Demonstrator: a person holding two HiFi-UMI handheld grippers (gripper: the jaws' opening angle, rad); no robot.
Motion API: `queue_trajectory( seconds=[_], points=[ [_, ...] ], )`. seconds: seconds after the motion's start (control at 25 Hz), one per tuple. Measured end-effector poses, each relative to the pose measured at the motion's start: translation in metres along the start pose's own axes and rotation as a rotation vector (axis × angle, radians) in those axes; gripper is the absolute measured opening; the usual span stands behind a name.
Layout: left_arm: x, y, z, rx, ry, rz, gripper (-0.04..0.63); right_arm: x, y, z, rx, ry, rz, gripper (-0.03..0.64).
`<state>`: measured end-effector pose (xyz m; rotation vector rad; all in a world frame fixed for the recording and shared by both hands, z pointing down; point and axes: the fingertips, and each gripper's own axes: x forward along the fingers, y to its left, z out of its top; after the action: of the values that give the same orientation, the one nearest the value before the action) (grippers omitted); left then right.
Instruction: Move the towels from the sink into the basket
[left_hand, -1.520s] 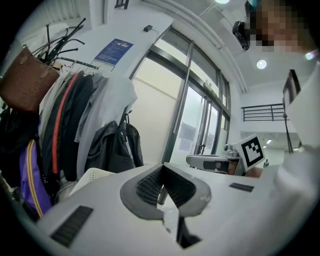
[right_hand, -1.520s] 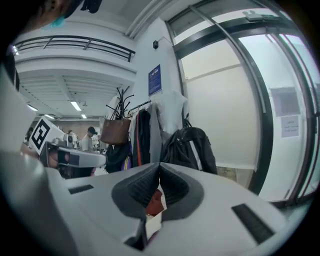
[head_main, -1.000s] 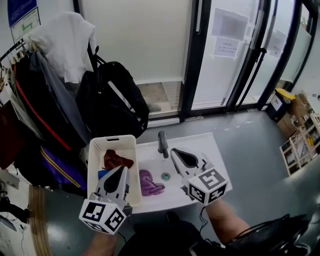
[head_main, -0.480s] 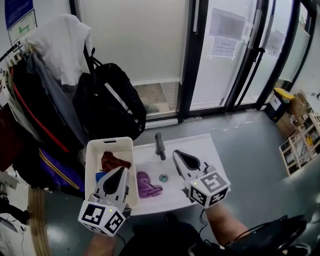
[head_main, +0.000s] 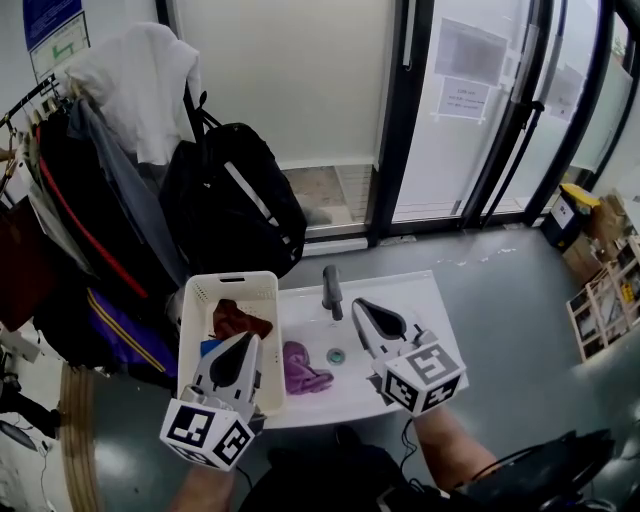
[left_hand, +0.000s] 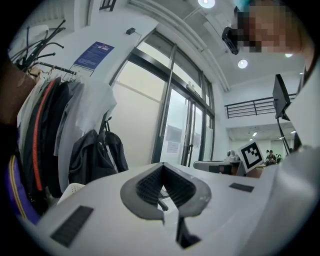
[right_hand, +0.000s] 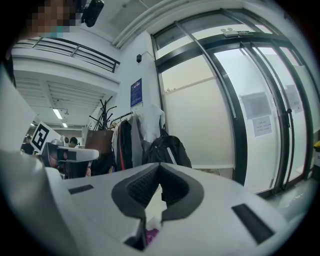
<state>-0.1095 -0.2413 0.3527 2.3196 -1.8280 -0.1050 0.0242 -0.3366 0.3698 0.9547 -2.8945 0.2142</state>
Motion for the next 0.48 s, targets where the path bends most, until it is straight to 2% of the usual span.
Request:
queue_trajectory(
  seconds=[0.24, 0.4, 0.48],
  points=[
    [-0.001, 0.006, 0.000, -0.013, -0.004, 0.019, 0.003, 0.002, 0.003, -0.002, -0.007, 0.015, 0.011, 0.009],
    [-0.002, 0.020, -0.008, -0.066, 0.006, 0.054, 0.003, 0.006, 0.002, -0.004, -0.014, 0.015, 0.009, 0.009],
    [-0.003, 0.025, -0.010, -0.069, 0.005, 0.072, 0.003, 0.010, 0.004, -0.007, -0.026, 0.026, 0.027, 0.011]
  ],
)
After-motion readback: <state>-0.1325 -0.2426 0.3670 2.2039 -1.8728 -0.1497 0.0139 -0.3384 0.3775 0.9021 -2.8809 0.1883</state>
